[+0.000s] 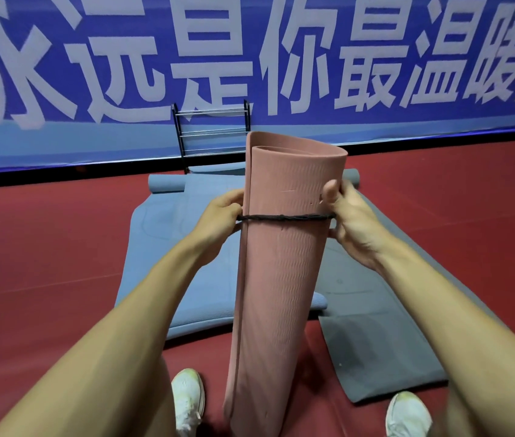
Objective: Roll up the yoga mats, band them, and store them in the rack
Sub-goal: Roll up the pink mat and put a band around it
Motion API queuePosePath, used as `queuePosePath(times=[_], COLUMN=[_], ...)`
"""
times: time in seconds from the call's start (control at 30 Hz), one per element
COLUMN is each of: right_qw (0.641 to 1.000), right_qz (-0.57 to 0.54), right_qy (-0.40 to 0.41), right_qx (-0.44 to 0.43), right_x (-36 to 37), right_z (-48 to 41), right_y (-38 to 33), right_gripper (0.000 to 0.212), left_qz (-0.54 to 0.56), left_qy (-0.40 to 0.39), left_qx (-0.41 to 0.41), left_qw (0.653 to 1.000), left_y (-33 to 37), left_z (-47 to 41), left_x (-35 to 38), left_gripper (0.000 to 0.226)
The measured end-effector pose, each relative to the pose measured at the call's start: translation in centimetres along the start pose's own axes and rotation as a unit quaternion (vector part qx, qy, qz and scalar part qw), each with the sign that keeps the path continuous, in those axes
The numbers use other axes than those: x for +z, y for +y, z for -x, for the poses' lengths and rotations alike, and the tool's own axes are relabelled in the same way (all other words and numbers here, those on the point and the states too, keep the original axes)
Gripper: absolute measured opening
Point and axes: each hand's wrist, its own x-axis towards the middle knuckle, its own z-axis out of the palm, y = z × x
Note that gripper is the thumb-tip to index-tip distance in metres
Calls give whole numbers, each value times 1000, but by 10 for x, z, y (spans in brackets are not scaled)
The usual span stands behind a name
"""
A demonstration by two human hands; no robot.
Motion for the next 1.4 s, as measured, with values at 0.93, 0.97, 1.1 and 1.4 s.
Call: queuePosePath(times=[0.93,0.97,1.1,1.4], right_qw=[998,997,993,977], right_qz=[61,66,95,176], right_qy=[11,-1,-51,-106], right_qx=[25,32,54,60], right_x=[32,33,34,26], right_z=[-9,-9,-5,4], right_y=[35,37,45,53], right_gripper=[79,72,68,106], left_qz=[-59,-51,-8,-59], left_qy=[-163,-140,-7,-91], left_qx=[-19,-12,34,-10], left_qw=[985,989,999,994], left_y=[-30,-28,-27,-49], left_z=[27,26,20,24], left_x=[-19,-22,-22,-12], left_gripper=[53,68,98,69])
